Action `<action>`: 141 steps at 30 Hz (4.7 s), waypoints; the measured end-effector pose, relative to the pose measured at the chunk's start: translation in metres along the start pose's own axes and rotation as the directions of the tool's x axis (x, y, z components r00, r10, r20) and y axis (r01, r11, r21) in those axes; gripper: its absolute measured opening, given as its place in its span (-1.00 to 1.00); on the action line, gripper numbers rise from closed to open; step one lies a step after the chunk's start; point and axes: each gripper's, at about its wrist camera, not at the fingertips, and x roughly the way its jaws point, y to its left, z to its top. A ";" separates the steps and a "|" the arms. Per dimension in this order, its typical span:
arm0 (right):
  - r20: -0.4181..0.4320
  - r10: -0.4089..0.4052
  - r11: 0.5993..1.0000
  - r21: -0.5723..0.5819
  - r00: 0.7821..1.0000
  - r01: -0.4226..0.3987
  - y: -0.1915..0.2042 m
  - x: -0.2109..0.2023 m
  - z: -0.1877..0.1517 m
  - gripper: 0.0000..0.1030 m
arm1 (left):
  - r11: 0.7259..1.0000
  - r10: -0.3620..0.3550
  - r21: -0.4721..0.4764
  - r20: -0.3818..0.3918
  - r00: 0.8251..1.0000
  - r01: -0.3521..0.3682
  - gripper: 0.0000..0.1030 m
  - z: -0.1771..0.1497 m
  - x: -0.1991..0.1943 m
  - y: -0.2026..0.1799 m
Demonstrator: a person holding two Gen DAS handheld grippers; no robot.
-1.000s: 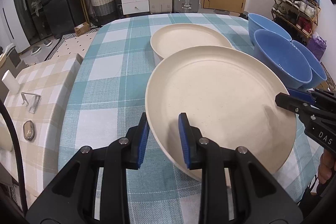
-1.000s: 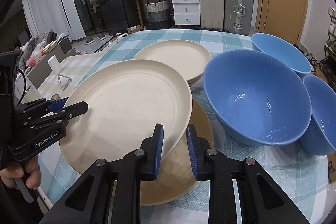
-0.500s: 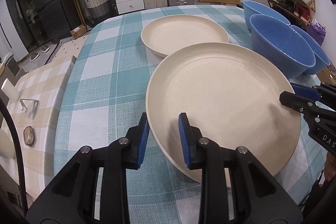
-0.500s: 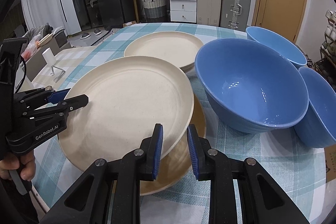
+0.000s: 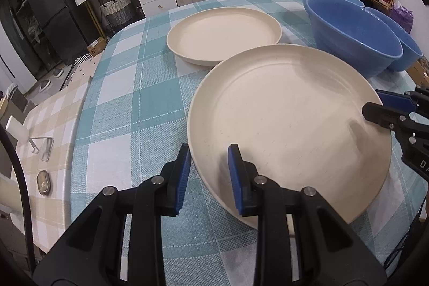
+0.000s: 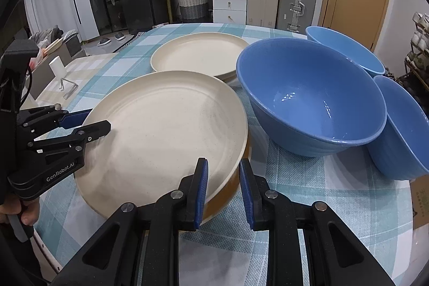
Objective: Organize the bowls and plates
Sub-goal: 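Lift the cream plate with both tools and carry it over another cream plate, then lower the plate onto the other cream plate and open both tools, then move both tools to the rim of the next cream plate, then close the left tool on the plate rim while the right tool grips its rim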
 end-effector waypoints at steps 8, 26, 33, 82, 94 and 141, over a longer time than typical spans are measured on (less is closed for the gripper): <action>0.003 -0.036 0.999 -0.026 0.999 0.036 0.003 0.002 -0.001 -0.52 | 0.998 0.029 0.051 -0.022 0.999 -0.028 -0.53 -0.003 0.007 -0.008; -0.028 -0.028 0.999 -0.033 0.999 0.027 0.000 0.014 -0.006 -0.49 | 0.999 -0.026 0.026 -0.041 0.999 0.028 -0.45 -0.005 0.012 -0.001; -0.015 0.007 0.999 -0.042 1.000 -0.008 0.001 0.011 -0.002 -0.02 | 0.997 -0.061 -0.052 -0.055 0.997 0.058 -0.24 -0.004 0.011 0.017; 0.211 0.191 0.982 -0.036 0.959 -0.188 -0.059 -0.095 0.151 0.99 | 0.906 -0.046 -0.404 0.203 0.978 0.127 0.98 0.086 -0.100 0.095; 0.156 0.199 0.980 -0.034 0.968 -0.196 -0.063 -0.052 0.200 0.99 | 0.904 -0.033 -0.414 0.175 0.984 0.104 0.98 0.118 -0.070 0.117; -0.181 0.162 0.986 -0.002 0.970 -0.165 -0.066 0.152 0.247 0.69 | 0.890 -0.139 -0.444 -0.052 0.989 0.101 0.97 0.156 0.120 0.118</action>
